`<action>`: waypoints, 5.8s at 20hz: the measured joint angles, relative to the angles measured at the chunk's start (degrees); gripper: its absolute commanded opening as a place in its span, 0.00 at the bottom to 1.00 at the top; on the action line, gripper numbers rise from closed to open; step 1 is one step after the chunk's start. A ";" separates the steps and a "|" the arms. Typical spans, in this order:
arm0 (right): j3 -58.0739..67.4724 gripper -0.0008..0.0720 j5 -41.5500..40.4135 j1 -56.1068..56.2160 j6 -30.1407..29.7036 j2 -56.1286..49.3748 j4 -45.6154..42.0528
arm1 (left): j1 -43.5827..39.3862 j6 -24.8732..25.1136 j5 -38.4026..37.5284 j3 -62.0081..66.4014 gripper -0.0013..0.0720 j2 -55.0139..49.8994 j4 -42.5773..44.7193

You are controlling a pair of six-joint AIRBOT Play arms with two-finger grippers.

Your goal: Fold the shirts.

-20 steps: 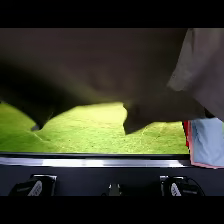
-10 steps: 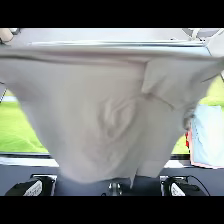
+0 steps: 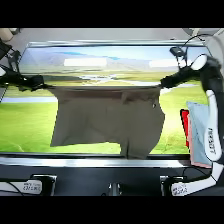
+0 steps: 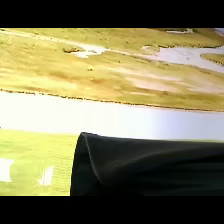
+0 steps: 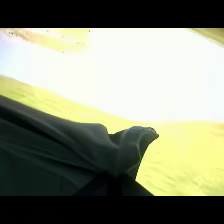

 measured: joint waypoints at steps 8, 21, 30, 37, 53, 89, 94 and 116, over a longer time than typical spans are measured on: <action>0.48 0.03 -0.90 1.60 -2.86 -3.30 -1.16 | 0.13 7.45 -0.26 0.20 0.04 -7.37 -3.15; -14.14 0.65 15.04 1.25 -0.28 2.99 -2.08 | 2.05 6.84 -16.70 -3.37 0.67 -8.20 -1.53; -38.32 0.51 18.29 -3.30 -2.19 22.64 0.26 | 5.42 8.26 -14.78 -30.84 0.67 9.94 -0.37; -43.87 0.51 17.57 -3.67 -2.91 29.53 2.14 | 6.12 11.10 -8.94 -43.04 0.67 13.77 0.39; -62.77 0.76 9.01 -3.69 -2.56 32.94 9.33 | 4.96 11.96 -3.17 -47.43 0.05 14.43 -4.07; -12.72 0.99 -4.98 -3.08 -2.69 -4.28 17.66 | 2.40 2.58 -0.59 -9.03 0.77 -9.05 -14.51; -13.05 0.99 6.86 -12.13 -6.49 -4.59 13.73 | 3.61 5.05 -1.51 -3.39 0.77 -3.67 -15.12; -12.41 0.03 6.38 -7.04 -10.14 6.60 36.20 | -29.57 7.61 10.49 -1.55 0.05 -10.10 -20.06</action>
